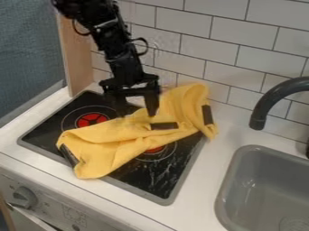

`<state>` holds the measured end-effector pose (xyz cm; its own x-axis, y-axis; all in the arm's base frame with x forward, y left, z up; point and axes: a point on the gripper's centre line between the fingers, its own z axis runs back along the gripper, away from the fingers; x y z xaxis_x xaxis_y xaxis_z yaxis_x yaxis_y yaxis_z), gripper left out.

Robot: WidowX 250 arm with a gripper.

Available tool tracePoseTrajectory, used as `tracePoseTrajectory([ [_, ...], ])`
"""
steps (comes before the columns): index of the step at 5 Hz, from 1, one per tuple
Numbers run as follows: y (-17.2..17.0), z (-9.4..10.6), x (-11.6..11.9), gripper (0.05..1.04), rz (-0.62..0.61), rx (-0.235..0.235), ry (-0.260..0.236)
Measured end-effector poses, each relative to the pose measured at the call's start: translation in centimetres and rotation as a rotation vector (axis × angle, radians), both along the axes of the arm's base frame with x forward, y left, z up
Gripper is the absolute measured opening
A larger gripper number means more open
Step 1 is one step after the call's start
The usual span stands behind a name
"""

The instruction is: Unfold the cloth from right to left

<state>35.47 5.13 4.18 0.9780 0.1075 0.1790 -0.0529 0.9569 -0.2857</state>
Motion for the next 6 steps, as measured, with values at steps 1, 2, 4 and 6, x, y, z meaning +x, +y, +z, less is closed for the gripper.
tracePoseTrajectory([
  [1, -0.2, -0.2, 0.4, 1.001, -0.147, -0.006, 0.001],
  [2, -0.8, 0.0, 0.8, 1.001, -0.236, -0.007, -0.005],
  [4, -2.0, -0.8, 1.1, 1.001, -0.31, 0.001, 0.021],
  [6, -2.5, -0.9, 1.3, 1.001, -0.342, 0.014, 0.011],
])
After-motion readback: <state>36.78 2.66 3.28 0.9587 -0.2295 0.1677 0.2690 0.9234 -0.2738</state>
